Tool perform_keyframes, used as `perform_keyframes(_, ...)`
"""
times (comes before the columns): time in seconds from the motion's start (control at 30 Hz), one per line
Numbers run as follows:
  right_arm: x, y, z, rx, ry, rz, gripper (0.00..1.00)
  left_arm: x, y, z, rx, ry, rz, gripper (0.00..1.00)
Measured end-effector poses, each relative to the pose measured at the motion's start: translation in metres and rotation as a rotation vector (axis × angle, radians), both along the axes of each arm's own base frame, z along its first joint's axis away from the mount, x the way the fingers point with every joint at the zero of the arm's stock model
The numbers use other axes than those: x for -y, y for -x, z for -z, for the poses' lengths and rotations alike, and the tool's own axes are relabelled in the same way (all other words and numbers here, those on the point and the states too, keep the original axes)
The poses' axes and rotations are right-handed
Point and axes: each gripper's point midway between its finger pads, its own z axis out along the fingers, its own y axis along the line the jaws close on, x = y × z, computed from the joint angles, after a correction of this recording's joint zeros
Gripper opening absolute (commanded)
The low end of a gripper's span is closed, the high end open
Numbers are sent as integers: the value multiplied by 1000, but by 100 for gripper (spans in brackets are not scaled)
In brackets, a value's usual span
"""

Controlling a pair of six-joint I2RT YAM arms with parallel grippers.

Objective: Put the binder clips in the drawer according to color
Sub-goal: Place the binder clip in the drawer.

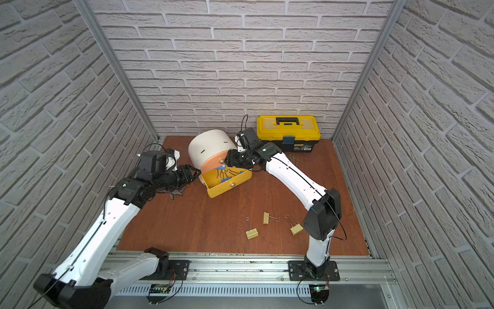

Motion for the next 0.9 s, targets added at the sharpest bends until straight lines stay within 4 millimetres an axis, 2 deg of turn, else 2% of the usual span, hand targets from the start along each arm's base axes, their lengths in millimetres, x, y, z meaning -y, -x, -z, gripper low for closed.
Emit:
perform_keyframes(0.13, 0, -1, 0, 3, 2, 3, 73, 0, 0, 0, -1, 2, -2, 57)
perform_keyframes(0.37, 1, -3, -2, 14, 6, 12, 73, 0, 0, 0, -4, 5, -4, 57)
perform_keyframes(0.7, 6, -7, -3, 25, 12, 18, 59, 5, 3, 2, -8, 2, 9, 56)
perform_keyframes(0.9, 22, -4, 9, 7, 32, 33, 52, 17, 11, 10, -27, -9, 40, 54)
